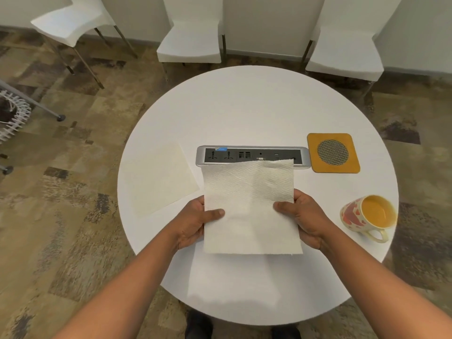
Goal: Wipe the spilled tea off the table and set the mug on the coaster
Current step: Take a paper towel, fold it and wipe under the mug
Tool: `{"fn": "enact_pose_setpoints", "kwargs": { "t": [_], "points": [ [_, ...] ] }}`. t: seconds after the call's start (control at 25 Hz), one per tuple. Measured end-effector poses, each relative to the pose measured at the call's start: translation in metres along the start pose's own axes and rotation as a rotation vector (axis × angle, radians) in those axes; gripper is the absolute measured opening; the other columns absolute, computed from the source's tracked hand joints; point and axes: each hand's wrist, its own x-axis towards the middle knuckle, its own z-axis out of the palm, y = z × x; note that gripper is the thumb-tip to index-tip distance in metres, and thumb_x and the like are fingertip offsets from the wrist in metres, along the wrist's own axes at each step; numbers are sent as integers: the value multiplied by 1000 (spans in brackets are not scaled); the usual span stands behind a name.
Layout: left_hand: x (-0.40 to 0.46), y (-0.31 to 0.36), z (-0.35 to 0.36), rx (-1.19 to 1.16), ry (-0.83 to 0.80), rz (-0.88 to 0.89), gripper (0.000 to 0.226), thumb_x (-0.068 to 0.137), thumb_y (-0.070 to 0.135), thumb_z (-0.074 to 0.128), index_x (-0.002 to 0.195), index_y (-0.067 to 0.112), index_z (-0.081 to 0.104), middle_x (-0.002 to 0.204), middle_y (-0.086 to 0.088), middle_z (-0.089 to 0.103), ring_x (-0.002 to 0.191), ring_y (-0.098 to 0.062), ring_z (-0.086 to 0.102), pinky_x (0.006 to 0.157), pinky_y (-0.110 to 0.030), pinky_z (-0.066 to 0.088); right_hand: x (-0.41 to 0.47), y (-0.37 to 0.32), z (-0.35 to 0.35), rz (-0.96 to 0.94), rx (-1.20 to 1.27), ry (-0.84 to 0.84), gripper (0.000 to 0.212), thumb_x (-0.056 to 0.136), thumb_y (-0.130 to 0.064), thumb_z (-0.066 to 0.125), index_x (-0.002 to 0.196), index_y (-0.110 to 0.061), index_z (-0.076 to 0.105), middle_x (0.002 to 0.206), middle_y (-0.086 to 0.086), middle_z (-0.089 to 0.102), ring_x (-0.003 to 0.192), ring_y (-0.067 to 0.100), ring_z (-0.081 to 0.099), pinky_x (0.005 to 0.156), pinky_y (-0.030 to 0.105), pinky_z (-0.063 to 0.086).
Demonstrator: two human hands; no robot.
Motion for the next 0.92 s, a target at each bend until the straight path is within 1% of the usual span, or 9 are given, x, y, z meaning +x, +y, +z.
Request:
{"fn": "enact_pose_setpoints", "kwargs": {
  "t": [0.16,0.28,0.36,0.44,0.6,0.68,0.76,0.84,0.92],
  "points": [
    [4,8,8,71,76,53,26,96,1,65,113,14,79,124,-17,74,108,-29,74,82,-37,61,-2,2,-3,4,17,-31,33,89,4,62,118,-12,69,119,14,72,108,34,69,91,47,56],
    [3,16,12,60,98,62,26,96,-1,62,104,14,82,119,-14,76,105,-28,75,82,-38,62,-5,-1,-4,-49,4,-40,28,91,4,59,95,-16,78,117,12,73,107,29,70,88,44,58],
    [0,23,12,62,92,5,19,93,1,63,102,9,78,123,-15,74,102,-32,74,77,-42,63,-7,-5,-6,-79,-47,-110,33,92,6,55,77,-15,76,120,10,72,111,27,68,84,40,59],
    [-3,29,10,59,63,-65,13,87,5,64,98,9,69,128,-13,72,101,-35,74,70,-42,62,-7,-6,-10,-68,-28,-154,38,90,13,52,70,-11,73,123,11,70,113,28,67,79,39,59],
    [-7,34,7,-11,11,-83,16,85,13,52,78,13,66,132,-18,69,108,-42,69,80,-45,60,-6,-8,-15,-57,-4,-187,38,86,19,51,70,-7,73,124,13,69,115,27,66,80,32,59],
    [-7,37,8,-83,-27,-70,27,87,27,46,80,9,65,134,-23,67,111,-45,65,87,-46,55,-6,-7,-16,-61,-24,-192,37,86,19,50,71,-5,74,124,13,70,115,27,66,81,31,59],
    [-7,41,10,-76,-26,-60,27,86,35,56,81,10,65,133,-25,67,112,-43,66,86,-43,55,-6,-7,-17,-66,-41,-184,38,85,19,48,73,-4,76,123,13,70,115,27,66,83,32,59],
    [-6,41,12,26,-14,-32,12,81,23,72,80,13,64,133,-22,68,111,-40,68,84,-41,56,-6,-6,-19,-70,-30,-170,38,83,15,42,76,-2,76,122,16,70,115,30,65,82,34,58],
    [-5,38,13,137,-7,14,13,85,6,73,80,14,64,133,-18,69,108,-38,69,79,-39,60,-6,-6,-20,-79,6,-162,34,81,4,41,80,0,74,123,20,68,114,33,65,81,36,58]
  ]
}}
